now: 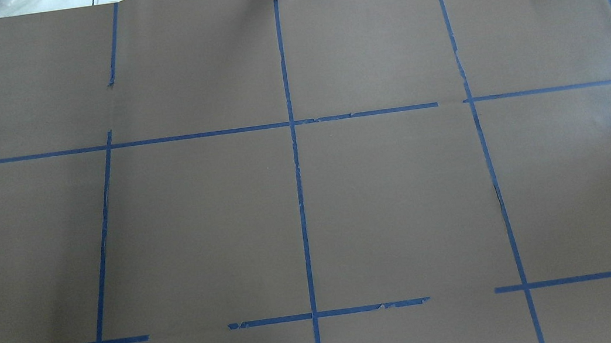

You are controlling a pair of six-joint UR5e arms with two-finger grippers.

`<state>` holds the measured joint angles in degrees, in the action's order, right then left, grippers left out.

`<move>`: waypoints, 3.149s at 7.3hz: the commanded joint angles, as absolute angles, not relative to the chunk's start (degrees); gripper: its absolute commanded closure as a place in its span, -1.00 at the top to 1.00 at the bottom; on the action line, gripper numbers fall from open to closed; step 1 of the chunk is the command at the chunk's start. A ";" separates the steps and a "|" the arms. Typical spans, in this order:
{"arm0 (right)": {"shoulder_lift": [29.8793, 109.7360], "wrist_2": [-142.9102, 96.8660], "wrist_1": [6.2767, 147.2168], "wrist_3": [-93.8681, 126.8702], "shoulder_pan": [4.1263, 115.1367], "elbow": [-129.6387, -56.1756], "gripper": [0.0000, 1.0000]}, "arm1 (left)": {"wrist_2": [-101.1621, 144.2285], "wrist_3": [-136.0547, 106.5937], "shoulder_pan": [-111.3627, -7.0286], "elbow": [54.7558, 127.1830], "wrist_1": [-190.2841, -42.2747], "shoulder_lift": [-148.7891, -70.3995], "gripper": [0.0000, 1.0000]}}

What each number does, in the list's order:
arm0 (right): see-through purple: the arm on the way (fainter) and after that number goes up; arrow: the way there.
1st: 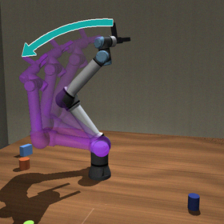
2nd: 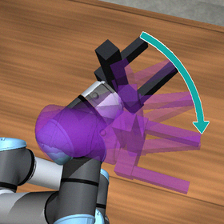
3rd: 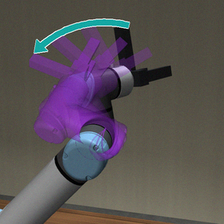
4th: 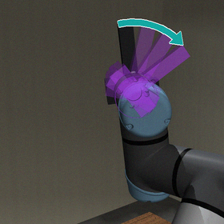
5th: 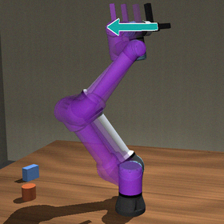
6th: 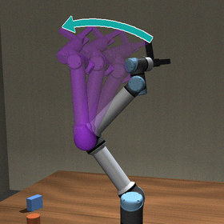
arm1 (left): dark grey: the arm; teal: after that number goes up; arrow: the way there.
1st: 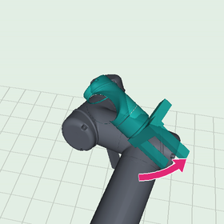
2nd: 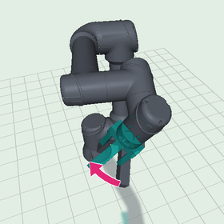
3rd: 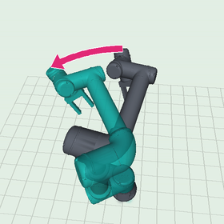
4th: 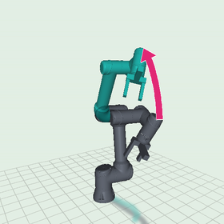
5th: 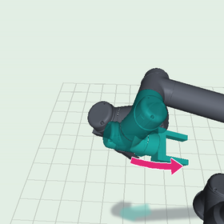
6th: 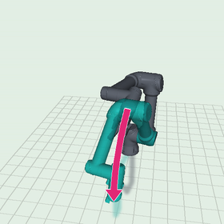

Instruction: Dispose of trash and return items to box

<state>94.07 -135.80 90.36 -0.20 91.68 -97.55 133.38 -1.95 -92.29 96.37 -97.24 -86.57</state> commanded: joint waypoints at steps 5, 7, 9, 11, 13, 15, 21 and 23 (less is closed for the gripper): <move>94.04 -135.79 86.31 7.56 91.49 -97.29 1.00 | 133.42 -2.02 -92.29 96.24 -97.21 -86.57 1.00; 94.04 -135.79 86.31 7.47 91.49 -97.29 1.00 | 133.42 -2.02 -92.29 96.24 -97.21 -86.57 1.00; 94.04 -135.79 86.31 7.38 91.49 -97.29 1.00 | 133.42 -2.02 -92.29 96.24 -97.29 -86.57 1.00; 94.04 -135.79 86.31 7.38 91.49 -97.38 1.00 | 133.42 -2.02 -92.29 96.24 -97.29 -86.57 1.00; 93.96 -135.79 86.31 7.38 91.49 -97.47 1.00 | 133.42 -2.02 -92.29 95.89 -97.29 -86.66 1.00; 93.96 -135.79 86.22 7.38 91.49 -97.56 1.00 | 133.42 -1.93 -92.29 95.80 -97.29 -86.75 1.00; 93.96 -135.79 86.31 7.38 91.49 -97.47 1.00 | 133.42 -1.93 -92.29 95.80 -97.29 -86.75 1.00; 93.96 -135.79 86.22 7.38 91.49 -97.47 1.00 | 133.42 -1.93 -92.29 95.80 -97.29 -86.75 1.00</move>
